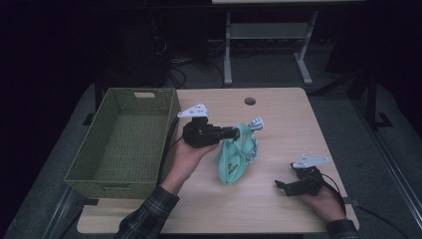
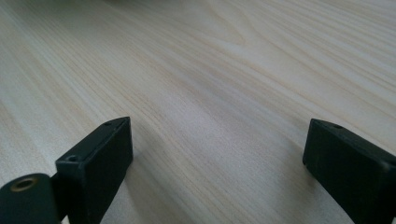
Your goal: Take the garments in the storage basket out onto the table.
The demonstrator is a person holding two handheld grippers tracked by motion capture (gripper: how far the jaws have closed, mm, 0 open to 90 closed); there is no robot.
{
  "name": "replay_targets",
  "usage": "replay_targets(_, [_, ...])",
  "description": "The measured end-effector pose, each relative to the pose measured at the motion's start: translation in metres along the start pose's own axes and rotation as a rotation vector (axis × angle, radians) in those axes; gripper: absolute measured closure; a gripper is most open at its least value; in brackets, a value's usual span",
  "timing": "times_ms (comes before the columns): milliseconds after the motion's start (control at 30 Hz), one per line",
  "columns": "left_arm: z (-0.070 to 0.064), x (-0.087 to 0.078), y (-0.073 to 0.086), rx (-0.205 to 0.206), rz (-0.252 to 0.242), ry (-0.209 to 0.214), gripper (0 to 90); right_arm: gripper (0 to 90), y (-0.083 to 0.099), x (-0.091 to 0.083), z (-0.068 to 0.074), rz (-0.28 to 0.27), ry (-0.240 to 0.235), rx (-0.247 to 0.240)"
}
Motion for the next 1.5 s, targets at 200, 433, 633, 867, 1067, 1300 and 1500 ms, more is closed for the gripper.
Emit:
replay_targets(200, [0.002, 0.021, 0.020, -0.024, 0.067, 0.012, 86.6, 8.0, 0.000, 0.000, 0.000, 0.000, 0.001, -0.003])
replay_targets(433, [0.006, 0.036, 0.038, -0.033, 0.120, 0.017, 86.5, 8.0, 0.000, 0.000, 0.000, 0.000, 0.001, -0.003])
replay_targets(633, [0.012, 0.044, 0.056, -0.042, 0.170, -0.005, 86.1, 8.1, 0.000, 0.000, 0.000, 0.000, 0.001, -0.004])
replay_targets(867, [0.013, 0.045, 0.078, -0.010, 0.257, -0.040, 85.7, 8.0, 0.000, 0.000, 0.000, 0.000, 0.001, -0.004])
replay_targets(1067, [0.013, 0.044, 0.097, 0.004, 0.317, -0.059, 85.3, 8.0, 0.000, 0.000, 0.000, 0.000, 0.001, -0.003])
replay_targets(1300, [0.013, 0.043, 0.119, 0.007, 0.382, -0.080, 84.6, 8.1, 0.000, 0.000, 0.000, 0.000, 0.001, -0.003])
replay_targets(1500, [0.012, 0.041, 0.124, 0.017, 0.394, -0.106, 73.9, 8.1, 0.000, 0.000, 0.000, 0.001, 0.001, -0.003])
Point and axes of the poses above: each handheld gripper's, and its own axes: x roughly forward along the jaws, y roughly out of its underside, z roughly to its left, the point moved 6 cm from there along x, roughly forward along the jaws, and after that the axes turned 4 degrees about x, right-handed, at the moved point
